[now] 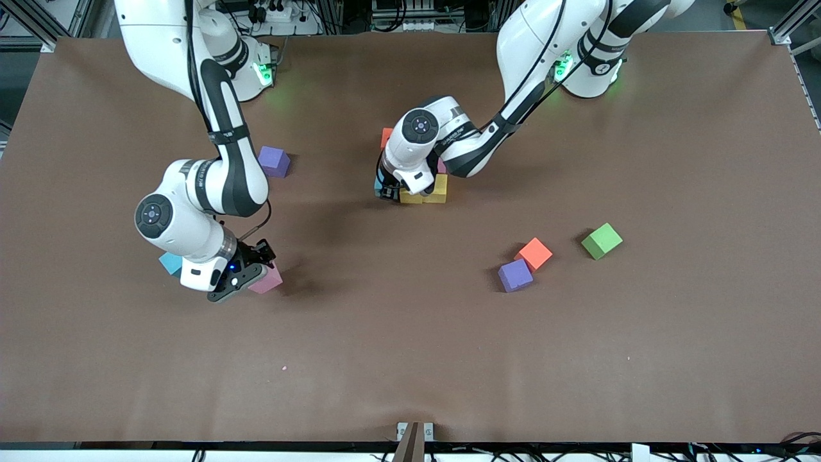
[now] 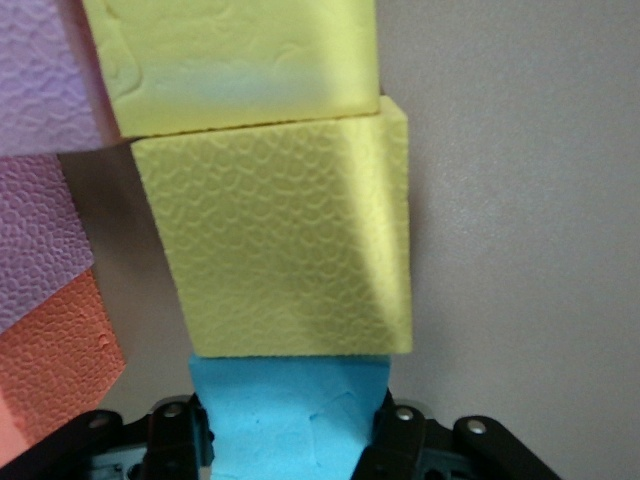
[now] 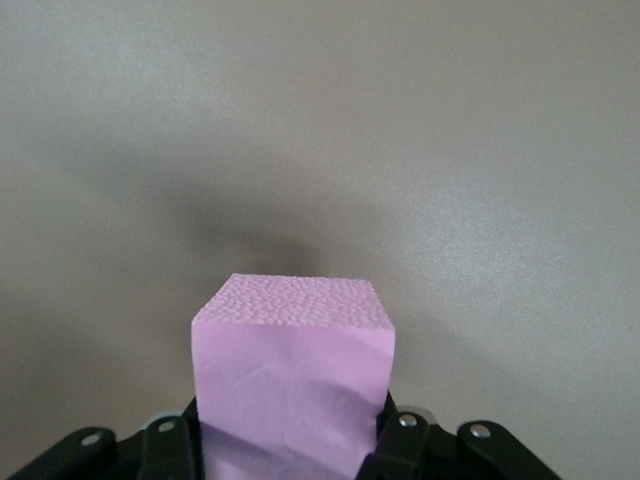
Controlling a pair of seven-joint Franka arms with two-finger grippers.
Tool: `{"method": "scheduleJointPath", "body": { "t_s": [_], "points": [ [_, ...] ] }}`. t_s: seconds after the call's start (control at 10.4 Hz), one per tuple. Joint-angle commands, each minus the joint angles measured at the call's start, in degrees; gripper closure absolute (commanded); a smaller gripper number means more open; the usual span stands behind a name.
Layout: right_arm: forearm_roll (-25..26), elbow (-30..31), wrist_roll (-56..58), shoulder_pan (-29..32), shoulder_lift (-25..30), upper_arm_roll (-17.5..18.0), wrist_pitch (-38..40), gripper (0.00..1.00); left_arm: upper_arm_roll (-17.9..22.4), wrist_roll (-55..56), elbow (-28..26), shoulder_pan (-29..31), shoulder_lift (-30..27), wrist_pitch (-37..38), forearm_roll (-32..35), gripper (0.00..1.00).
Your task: Form number 2 with 11 blocks
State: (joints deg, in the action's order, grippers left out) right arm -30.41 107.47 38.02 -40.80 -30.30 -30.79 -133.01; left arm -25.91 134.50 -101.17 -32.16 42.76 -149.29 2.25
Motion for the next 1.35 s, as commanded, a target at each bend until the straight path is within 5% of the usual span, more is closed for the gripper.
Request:
{"method": "scheduleJointPath", "body": {
  "t_s": [0.0, 0.29, 0.38, 0.87, 1.25],
  "points": [
    [-0.9, 0.8, -3.4, -1.5, 1.3, -0.2, 0.4, 0.5, -0.2, 1.2, 0.4, 0.6, 0.4, -0.7, 1.1, 0.46],
    [-0.9, 0.7, -6.7, -2.3, 1.0, -0.2, 0.1, 0.5, -0.1, 1.0, 0.4, 1.3, 0.2, -0.7, 1.3, 0.36],
    [-0.9, 0.7, -8.5, -3.0, 0.9, -0.2, -0.1, 0.51, -0.1, 0.9, 0.4, 1.4, 0.2, -0.7, 1.3, 0.0],
    [-0.3, 0.7, -16.5, -5.4, 0.9, -0.2, -0.1, 0.5, -0.3, 1.1, 1.3, 2.0, -3.5, 2.0, 1.3, 0.0],
    [-0.1, 0.9, -27.9, -7.5, 0.9, -0.2, 0.6, 0.51, -0.8, -6.8, 1.3, 8.5, -10.1, 8.0, 2.0, 0.0]
  ]
}}
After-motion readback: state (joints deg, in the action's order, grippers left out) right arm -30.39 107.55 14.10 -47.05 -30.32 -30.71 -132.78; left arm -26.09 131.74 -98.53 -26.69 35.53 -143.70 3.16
